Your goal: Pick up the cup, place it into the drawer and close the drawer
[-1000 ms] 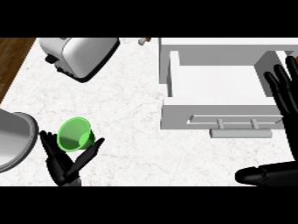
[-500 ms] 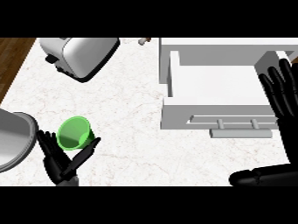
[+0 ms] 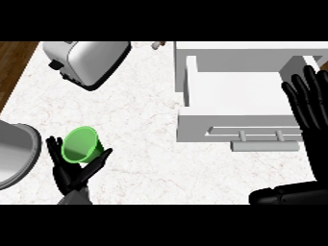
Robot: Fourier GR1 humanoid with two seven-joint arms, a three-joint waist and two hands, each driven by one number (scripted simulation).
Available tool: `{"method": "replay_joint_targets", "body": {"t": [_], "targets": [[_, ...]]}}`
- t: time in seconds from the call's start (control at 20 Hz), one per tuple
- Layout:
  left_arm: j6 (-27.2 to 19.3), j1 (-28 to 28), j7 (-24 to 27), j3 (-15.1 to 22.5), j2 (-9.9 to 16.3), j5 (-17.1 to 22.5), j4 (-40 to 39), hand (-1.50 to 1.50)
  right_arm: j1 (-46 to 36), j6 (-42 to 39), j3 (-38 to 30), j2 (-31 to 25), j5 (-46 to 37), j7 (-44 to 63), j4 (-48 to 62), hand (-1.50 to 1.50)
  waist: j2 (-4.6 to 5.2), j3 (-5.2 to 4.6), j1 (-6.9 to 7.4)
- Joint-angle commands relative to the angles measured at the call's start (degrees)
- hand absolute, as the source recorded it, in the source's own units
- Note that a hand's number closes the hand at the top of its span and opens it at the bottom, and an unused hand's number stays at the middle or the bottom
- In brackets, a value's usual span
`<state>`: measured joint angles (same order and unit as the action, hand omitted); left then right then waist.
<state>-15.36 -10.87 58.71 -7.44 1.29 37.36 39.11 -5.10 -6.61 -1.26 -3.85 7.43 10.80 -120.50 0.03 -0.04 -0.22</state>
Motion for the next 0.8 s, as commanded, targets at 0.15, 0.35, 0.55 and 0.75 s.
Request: {"method": "replay_joint_targets", "body": {"t": [0.15,0.35,0.55,0.75], "targets": [[8.3,-0.9,4.0,0.2,0.0,-0.3,-1.4,1.5,-5.4,2.1,-0.9,0.3,-0.5,1.3,4.1,-1.5,0.0,0.02,0.34],[7.3,-2.5,7.5,-1.6,1.0,-1.2,-2.5,1.5,-0.3,-1.7,-2.9,-1.5,2.4,-1.4,2.2,-1.5,-0.02,0.04,0.12],[7.9,-3.7,9.1,-0.4,0.9,-4.5,-5.3,1.5,-2.2,0.6,0.1,-0.5,0.1,2.7,-0.8,-1.5,-0.03,0.01,0.0],[21.4,-3.9,1.8,6.9,7.8,-9.5,-5.0,1.5,-0.1,-1.5,-2.1,-1.4,1.2,-1.6,1.7,-1.5,0.06,0.0,-0.48]]}}
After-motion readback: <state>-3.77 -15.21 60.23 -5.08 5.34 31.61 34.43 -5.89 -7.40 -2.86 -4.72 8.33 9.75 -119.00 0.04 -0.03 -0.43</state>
